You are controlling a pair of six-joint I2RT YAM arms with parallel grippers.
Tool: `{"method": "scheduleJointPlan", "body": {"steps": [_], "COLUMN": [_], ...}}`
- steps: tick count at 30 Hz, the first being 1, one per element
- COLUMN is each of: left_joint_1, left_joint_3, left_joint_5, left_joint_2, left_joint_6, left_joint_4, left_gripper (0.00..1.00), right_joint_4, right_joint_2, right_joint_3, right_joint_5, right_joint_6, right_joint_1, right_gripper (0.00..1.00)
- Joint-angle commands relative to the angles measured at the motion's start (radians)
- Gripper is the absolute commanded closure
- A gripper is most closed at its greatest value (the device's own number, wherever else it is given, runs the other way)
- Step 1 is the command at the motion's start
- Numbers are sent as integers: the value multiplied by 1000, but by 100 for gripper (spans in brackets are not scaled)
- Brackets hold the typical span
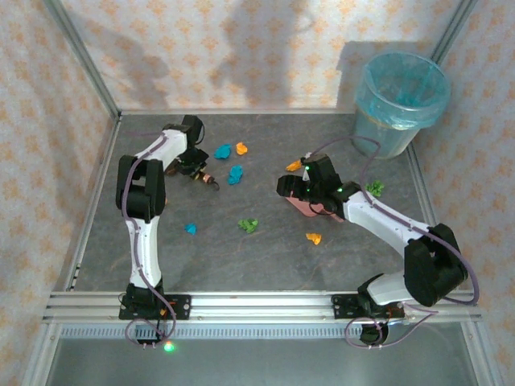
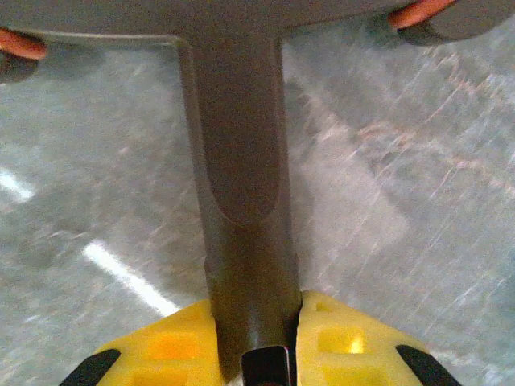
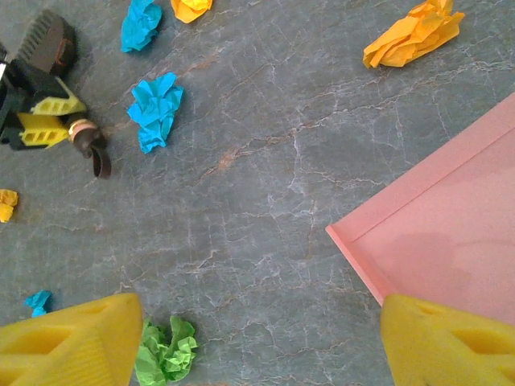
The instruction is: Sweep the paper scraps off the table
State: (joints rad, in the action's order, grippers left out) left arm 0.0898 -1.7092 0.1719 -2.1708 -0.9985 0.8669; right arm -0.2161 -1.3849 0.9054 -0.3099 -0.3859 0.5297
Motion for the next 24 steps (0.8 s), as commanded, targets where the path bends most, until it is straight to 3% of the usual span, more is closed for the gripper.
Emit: {"method": "scheduleJointPlan", "body": {"steps": [1, 6, 12, 16, 24], "left_joint_1": [11, 79, 194, 264, 427], "left_joint_3": [63, 188, 295, 338, 360], "left_joint_5": [-66, -85, -16, 109, 174], "left_joint_2": [161, 358, 523, 580, 624], "left_joint_6": [56, 91, 149, 204, 312], "left_joint_4": [10, -31, -89, -135, -146], "left_gripper": [100, 100, 100, 100, 100], "right_joint_4": [-5, 17, 151, 230, 281], "right_joint_2": [-9, -28, -57, -90, -156], "right_joint_3": [44, 91, 122, 156, 190], "right_joint_5": [1, -90, -226, -305, -363], "right_joint_6": [-71, -159, -321, -380, -427], "right_joint_1": [3, 0, -23, -28, -31], "right_gripper": [23, 25, 37, 41, 49]}}
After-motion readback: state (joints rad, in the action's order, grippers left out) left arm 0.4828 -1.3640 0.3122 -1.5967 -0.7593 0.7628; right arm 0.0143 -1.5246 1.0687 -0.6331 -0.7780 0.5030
